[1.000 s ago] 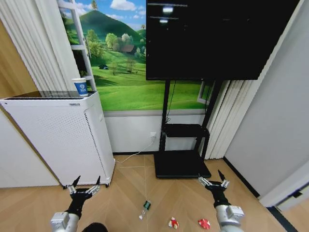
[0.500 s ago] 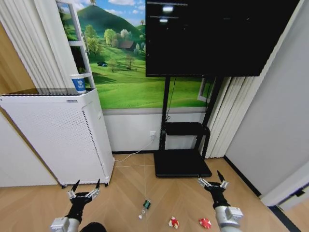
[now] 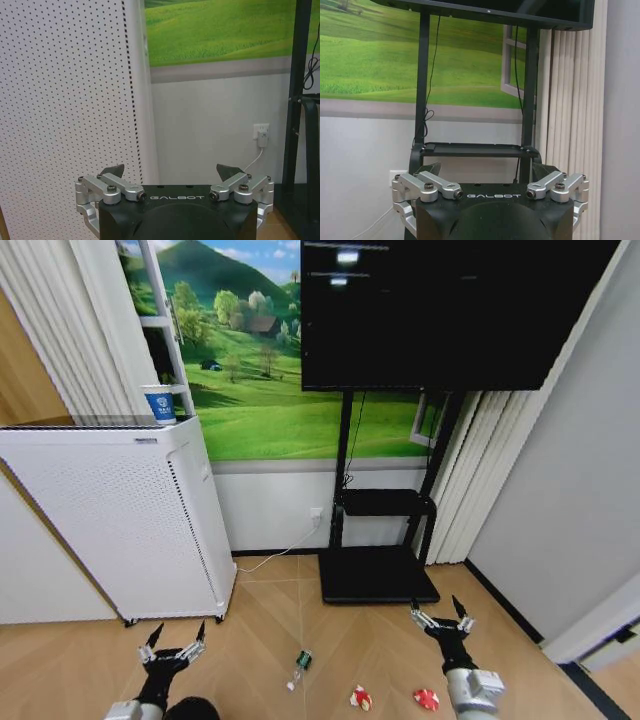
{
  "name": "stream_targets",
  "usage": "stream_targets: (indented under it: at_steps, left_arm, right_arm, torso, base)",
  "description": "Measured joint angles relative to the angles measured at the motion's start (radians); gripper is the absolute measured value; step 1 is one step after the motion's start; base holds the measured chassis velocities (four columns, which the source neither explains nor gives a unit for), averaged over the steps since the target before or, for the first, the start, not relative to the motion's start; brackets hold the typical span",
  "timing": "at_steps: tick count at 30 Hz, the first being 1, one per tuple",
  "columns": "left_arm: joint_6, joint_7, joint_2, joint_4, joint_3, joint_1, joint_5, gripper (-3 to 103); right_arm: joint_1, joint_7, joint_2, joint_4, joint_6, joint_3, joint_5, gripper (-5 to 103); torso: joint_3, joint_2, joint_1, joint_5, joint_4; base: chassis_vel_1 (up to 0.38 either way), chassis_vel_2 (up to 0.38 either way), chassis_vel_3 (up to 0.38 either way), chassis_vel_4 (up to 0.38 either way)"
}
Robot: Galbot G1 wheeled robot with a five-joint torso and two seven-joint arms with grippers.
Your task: Pick up the trash bin and place the garbage on the floor into it.
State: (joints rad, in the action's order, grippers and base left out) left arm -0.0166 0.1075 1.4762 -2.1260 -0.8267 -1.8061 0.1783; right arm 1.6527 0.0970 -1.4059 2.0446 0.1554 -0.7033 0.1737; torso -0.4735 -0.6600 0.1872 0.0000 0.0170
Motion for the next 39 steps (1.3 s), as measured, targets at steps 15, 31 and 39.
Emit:
stream_targets:
  at_steps: [15,31,39]
  left_arm:
    - [-0.058,0.172,-0.03,0.009,-0.092,-0.173,0.046,100]
    - [0.009,0.08,0.008,-0.002,-0.167,-0.333,0.167,99]
    - [0.149,-0.064,0.044,-0.063,-0.151,-0.372,0.28,98]
  right_arm:
    - [-0.009,0.023,-0.005,-0.023,0.007,-0.037,-0.004,100]
    - [-0.032,0.028,-0.011,-0.054,0.01,-0.038,-0.003,100]
    - [-0.036,0.028,-0.009,-0.069,0.016,-0.043,-0.002,100]
  torso:
    - [0.04,0.068,-0.028,0.0,0.0001]
    - [0.079,0.135,-0.056,0.0,0.0002]
    - [0.096,0.162,-0.066,0.0001,0.0003]
  base:
    - [0.0,0.0,0.0,0.0]
    - [0.0,0.0,0.0,0.0]
    - [0.0,0.0,0.0,0.0]
